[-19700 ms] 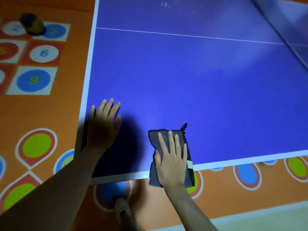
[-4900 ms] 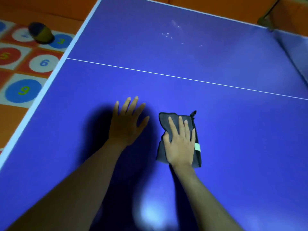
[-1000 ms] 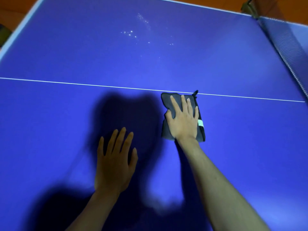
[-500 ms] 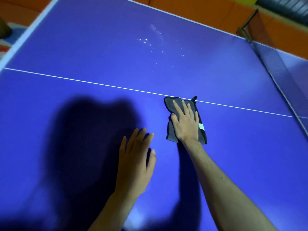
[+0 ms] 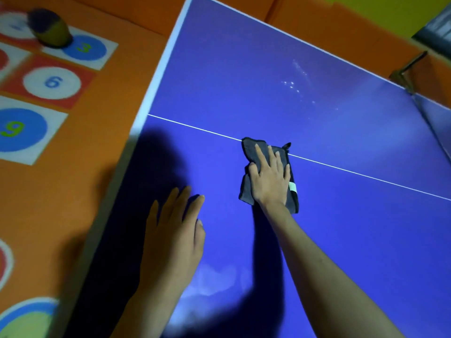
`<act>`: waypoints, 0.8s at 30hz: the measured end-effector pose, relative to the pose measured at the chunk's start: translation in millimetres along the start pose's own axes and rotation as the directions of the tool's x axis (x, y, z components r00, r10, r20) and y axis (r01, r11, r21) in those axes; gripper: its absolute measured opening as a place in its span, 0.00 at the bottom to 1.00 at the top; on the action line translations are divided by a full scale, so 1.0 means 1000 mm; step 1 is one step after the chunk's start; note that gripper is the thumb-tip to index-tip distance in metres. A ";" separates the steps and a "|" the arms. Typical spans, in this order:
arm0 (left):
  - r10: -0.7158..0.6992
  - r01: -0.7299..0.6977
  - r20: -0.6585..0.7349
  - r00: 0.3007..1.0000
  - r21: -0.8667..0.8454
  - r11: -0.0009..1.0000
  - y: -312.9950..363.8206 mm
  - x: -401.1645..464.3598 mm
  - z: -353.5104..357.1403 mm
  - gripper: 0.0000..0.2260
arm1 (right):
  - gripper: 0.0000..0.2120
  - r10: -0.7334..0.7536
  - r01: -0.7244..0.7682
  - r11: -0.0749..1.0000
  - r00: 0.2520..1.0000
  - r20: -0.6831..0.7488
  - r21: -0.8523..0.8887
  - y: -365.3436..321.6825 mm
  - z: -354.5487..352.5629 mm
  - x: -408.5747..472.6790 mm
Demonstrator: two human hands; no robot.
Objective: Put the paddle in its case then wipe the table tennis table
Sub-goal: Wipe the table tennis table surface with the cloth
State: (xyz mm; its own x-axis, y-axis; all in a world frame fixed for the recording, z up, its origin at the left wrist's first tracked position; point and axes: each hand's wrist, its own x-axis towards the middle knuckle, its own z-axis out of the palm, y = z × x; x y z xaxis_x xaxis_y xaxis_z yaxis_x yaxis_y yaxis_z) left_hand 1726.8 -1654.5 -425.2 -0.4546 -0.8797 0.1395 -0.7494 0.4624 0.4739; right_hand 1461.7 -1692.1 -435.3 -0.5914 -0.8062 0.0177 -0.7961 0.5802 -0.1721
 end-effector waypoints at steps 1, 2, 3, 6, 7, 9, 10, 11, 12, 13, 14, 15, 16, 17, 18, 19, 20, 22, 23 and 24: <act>-0.018 0.018 -0.011 1.000 0.000 1.000 -0.016 -0.002 -0.009 0.21 | 0.27 -0.010 0.010 1.000 1.000 0.003 -0.002 -0.022 0.004 -0.003; -0.040 0.040 -0.021 0.999 -0.002 0.999 -0.032 -0.003 -0.017 0.21 | 0.27 -0.021 0.021 1.000 1.000 0.003 -0.005 -0.044 0.008 -0.005; -0.064 0.063 -0.029 0.998 -0.009 0.998 -0.047 -0.005 -0.024 0.21 | 0.28 -0.032 0.032 0.999 0.999 0.002 -0.008 -0.066 0.011 -0.008; -0.131 0.129 -0.046 0.990 -0.051 0.990 -0.086 -0.010 -0.042 0.22 | 0.28 -0.076 0.076 0.997 0.997 0.009 -0.019 -0.131 0.022 -0.018; -0.153 0.149 -0.047 0.987 -0.070 0.986 -0.096 -0.012 -0.048 0.22 | 0.28 -0.092 0.093 0.995 0.996 0.014 -0.021 -0.152 0.025 -0.022; -0.181 0.176 -0.049 0.982 -0.094 0.980 -0.113 -0.018 -0.059 0.22 | 0.28 -0.123 0.124 0.992 0.992 0.029 -0.025 -0.190 0.030 -0.029; -0.192 0.186 -0.053 0.980 -0.096 0.978 -0.119 -0.020 -0.064 0.22 | 0.28 -0.140 0.140 0.990 0.990 0.030 -0.027 -0.208 0.032 -0.033; -0.206 0.200 -0.049 0.977 -0.100 0.975 -0.124 -0.023 -0.069 0.22 | 0.28 -0.156 0.157 0.987 0.987 0.032 -0.029 -0.224 0.035 -0.036; -0.219 0.214 -0.038 0.975 -0.104 0.971 -0.128 -0.024 -0.073 0.22 | 0.28 -0.173 0.174 0.984 0.984 0.038 -0.029 -0.238 0.036 -0.039; -0.226 0.222 -0.022 0.974 -0.108 0.969 -0.132 -0.026 -0.076 0.23 | 0.28 -0.192 0.193 0.981 0.980 0.046 -0.028 -0.250 0.037 -0.042; -0.226 0.224 -0.006 0.974 -0.115 0.968 -0.135 -0.027 -0.077 0.23 | 0.28 -0.214 0.216 0.976 0.976 0.051 -0.033 -0.258 0.039 -0.045; -0.223 0.221 -0.003 0.975 -0.121 0.968 -0.137 -0.028 -0.078 0.23 | 0.28 -0.242 0.244 0.969 0.969 0.056 -0.040 -0.264 0.040 -0.048; -0.219 0.216 -0.013 0.976 -0.125 0.968 -0.139 -0.029 -0.079 0.23 | 0.27 -0.273 0.276 0.960 0.960 0.061 -0.043 -0.266 0.041 -0.051; -0.215 0.210 -0.033 0.976 -0.125 0.970 -0.139 -0.030 -0.078 0.23 | 0.27 -0.308 0.311 0.950 0.949 0.067 -0.039 -0.266 0.041 -0.052; -0.207 0.199 -0.058 0.977 -0.124 0.972 -0.139 -0.031 -0.077 0.23 | 0.27 -0.350 0.353 0.935 0.934 0.068 -0.035 -0.263 0.042 -0.052; -0.189 0.178 -0.081 0.979 -0.122 0.976 -0.138 -0.032 -0.076 0.23 | 0.27 -0.396 0.399 0.916 0.916 0.067 -0.035 -0.257 0.042 -0.051; -0.163 0.152 -0.093 0.982 -0.117 0.981 -0.137 -0.033 -0.073 0.23 | 0.27 -0.440 0.443 0.896 0.896 0.064 -0.037 -0.249 0.042 -0.051; -0.119 0.111 -0.095 0.988 -0.092 0.990 -0.134 -0.032 -0.067 0.24 | 0.30 -0.482 0.484 0.874 0.875 0.052 -0.032 -0.231 0.040 -0.052; -0.104 0.097 -0.094 0.990 -0.074 0.993 -0.132 -0.032 -0.063 0.24 | 0.31 -0.470 0.471 0.882 0.882 0.042 -0.021 -0.220 0.038 -0.054; -0.088 0.083 -0.094 0.992 -0.054 0.995 -0.128 -0.031 -0.059 0.24 | 0.32 -0.440 0.440 0.898 0.897 0.032 -0.007 -0.208 0.036 -0.056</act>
State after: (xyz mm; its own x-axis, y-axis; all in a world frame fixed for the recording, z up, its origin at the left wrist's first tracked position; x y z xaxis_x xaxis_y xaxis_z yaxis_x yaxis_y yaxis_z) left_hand 1865.3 -1693.2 -439.4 -0.3399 -0.9233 0.1787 -0.7574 0.3814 0.5300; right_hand 1664.8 -1771.8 -436.4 -0.1764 -0.9825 0.0604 -0.9760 0.1666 -0.1403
